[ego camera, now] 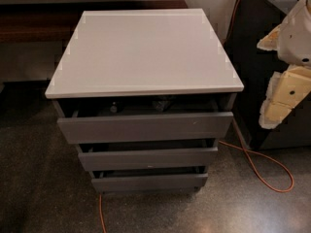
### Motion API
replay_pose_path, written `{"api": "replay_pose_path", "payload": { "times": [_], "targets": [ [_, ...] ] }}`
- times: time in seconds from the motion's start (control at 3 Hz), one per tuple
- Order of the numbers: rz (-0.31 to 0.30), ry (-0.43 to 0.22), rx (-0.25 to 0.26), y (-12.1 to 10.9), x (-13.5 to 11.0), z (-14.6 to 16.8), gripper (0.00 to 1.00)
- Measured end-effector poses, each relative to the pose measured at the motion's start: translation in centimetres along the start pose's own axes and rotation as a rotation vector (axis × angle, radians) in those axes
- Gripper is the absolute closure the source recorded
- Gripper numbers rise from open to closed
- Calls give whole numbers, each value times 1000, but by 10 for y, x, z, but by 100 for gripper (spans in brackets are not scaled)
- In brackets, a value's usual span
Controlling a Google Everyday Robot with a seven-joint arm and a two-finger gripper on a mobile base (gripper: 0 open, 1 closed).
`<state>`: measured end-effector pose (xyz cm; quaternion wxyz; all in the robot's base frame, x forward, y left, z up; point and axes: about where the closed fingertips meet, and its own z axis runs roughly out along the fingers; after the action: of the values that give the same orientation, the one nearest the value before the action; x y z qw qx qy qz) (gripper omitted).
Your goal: Pick water bottle from top drawer and place on counter
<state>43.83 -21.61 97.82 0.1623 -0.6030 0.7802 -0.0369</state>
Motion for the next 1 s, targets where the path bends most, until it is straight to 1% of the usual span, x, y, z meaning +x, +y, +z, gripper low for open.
{"api": "replay_pose_path", "payload": {
  "times": [0.33,0.67,1.0],
  "targets": [
    [0,0,0,0,0,0,0],
    [-23,-21,-29,-2,-12,9,0],
    [-58,-85,-70,0,-28,36,0]
  ]
}}
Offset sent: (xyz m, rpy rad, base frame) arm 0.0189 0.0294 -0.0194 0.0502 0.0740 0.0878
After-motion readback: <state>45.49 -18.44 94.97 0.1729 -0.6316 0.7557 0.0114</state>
